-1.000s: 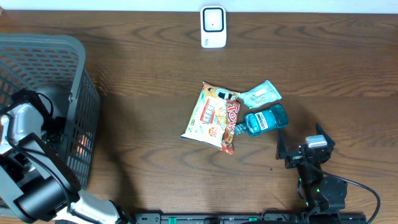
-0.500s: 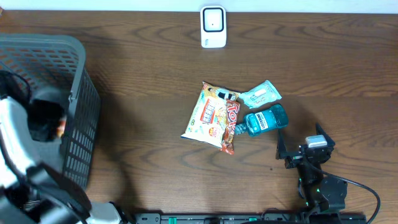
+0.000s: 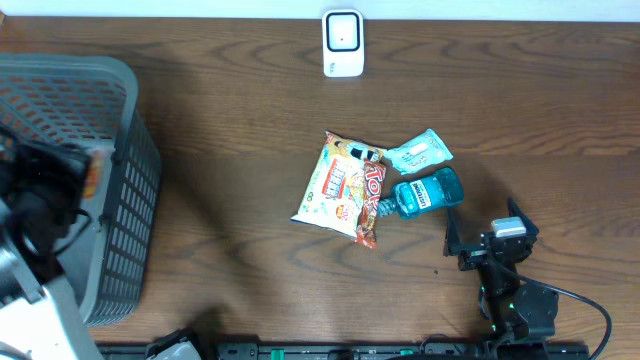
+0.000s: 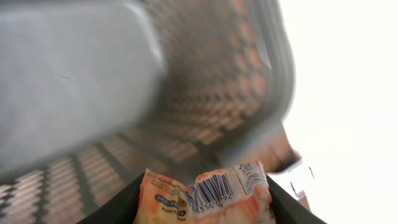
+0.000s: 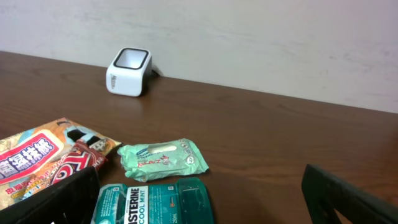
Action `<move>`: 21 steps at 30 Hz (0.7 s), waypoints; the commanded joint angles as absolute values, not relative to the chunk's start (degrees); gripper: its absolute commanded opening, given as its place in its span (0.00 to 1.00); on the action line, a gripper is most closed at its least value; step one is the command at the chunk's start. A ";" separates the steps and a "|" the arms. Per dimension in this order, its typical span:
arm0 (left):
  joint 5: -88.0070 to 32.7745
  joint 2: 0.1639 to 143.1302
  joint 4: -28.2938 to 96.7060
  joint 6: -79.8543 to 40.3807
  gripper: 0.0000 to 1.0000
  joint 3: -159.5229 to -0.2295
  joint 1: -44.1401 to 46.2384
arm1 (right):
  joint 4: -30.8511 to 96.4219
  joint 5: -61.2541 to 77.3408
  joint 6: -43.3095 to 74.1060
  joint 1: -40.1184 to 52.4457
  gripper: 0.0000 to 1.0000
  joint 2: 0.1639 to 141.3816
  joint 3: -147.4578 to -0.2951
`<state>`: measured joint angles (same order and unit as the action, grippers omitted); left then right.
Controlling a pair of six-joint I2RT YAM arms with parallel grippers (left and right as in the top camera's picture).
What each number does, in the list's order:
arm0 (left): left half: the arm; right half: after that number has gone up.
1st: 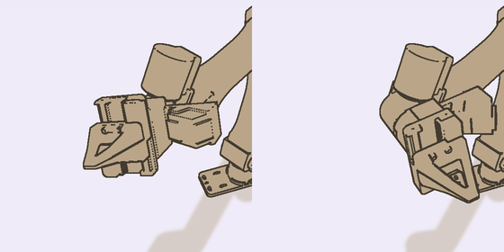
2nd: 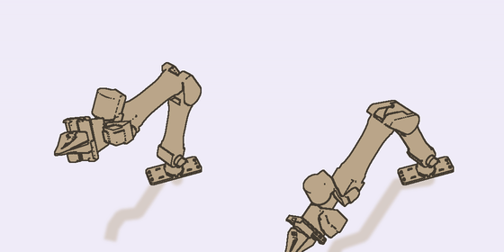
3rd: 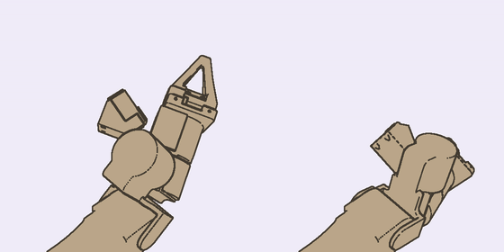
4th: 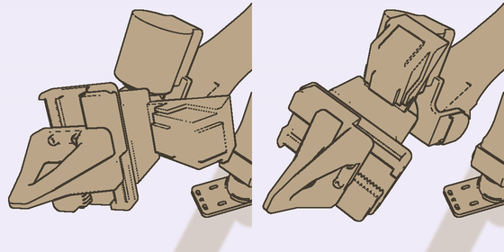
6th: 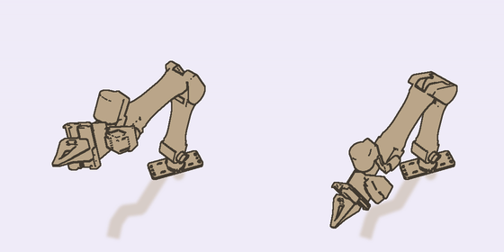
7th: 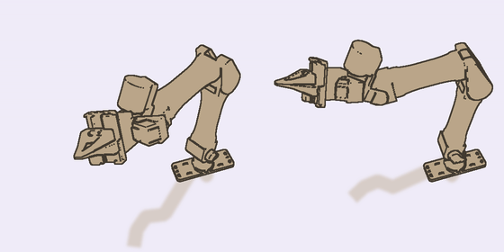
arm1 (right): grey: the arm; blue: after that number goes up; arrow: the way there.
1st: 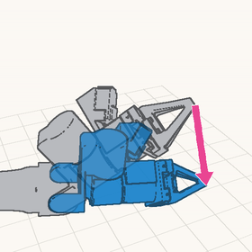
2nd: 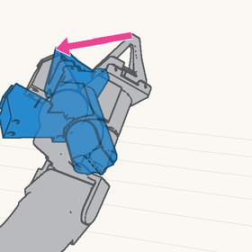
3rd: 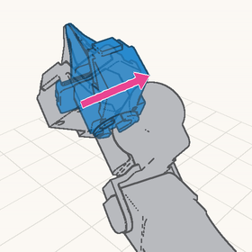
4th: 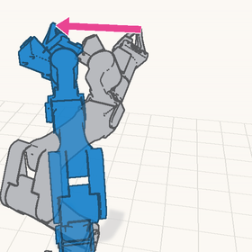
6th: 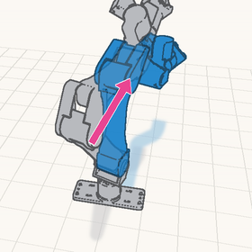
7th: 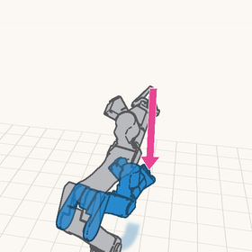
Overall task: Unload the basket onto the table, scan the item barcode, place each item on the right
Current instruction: 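Reach the left gripper into the basket and grasp the orange tissue pack, then carry the tissue pack toward the bottle and release it there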
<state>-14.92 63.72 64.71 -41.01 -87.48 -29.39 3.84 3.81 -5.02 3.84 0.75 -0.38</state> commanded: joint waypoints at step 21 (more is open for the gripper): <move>-7.86 87.96 54.78 -42.30 0.49 -85.62 15.53 | 4.08 3.73 -4.34 4.08 0.99 0.86 -0.32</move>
<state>-9.93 83.02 56.25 -42.17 -86.48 13.10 3.86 3.84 -5.02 3.84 0.75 -0.40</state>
